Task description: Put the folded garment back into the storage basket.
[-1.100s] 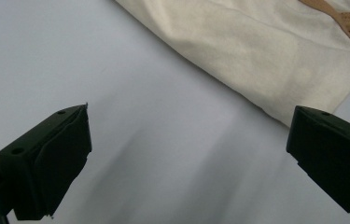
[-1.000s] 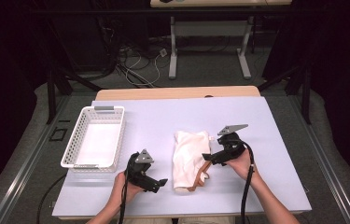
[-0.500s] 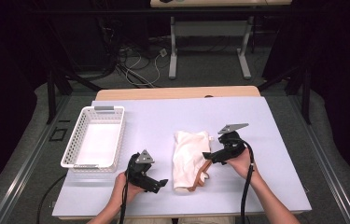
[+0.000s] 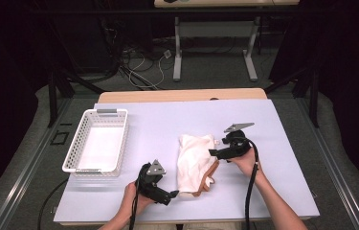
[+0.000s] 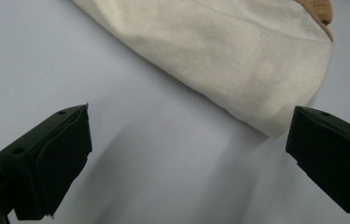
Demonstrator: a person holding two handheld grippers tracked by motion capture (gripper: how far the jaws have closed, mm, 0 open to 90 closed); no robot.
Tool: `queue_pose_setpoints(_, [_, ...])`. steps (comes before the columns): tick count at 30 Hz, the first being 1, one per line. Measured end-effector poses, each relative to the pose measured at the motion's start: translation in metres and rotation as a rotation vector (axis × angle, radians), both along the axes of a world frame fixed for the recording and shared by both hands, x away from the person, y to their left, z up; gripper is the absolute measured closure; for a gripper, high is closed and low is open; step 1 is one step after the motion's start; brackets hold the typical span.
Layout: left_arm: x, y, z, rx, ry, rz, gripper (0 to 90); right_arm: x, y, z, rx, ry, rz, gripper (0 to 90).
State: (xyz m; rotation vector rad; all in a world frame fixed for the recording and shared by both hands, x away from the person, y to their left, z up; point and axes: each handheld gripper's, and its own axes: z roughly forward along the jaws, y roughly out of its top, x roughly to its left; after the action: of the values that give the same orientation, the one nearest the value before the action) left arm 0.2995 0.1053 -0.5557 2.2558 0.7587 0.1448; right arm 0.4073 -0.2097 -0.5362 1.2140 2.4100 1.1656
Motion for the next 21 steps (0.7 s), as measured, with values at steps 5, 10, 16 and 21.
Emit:
queue_pose_setpoints(5, [-0.005, -0.006, -0.001, 0.014, -0.018, -0.028, 0.5, 0.010, 0.004, -0.002, 0.000, 0.000, -0.019, 22.9])
queue_pose_setpoints(10, [-0.008, -0.010, -0.002, 0.028, -0.039, -0.052, 1.1, 0.018, 0.008, -0.005, -0.008, 0.006, -0.041, 25.2])
queue_pose_setpoints(16, [-0.011, -0.015, -0.002, 0.028, -0.050, -0.061, 3.5, 0.028, 0.012, -0.007, 0.008, 0.009, -0.059, 30.1])
queue_pose_setpoints(21, [-0.013, -0.018, -0.003, 0.030, -0.057, -0.076, 9.2, 0.036, 0.017, -0.010, -0.019, -0.010, -0.072, 33.0])
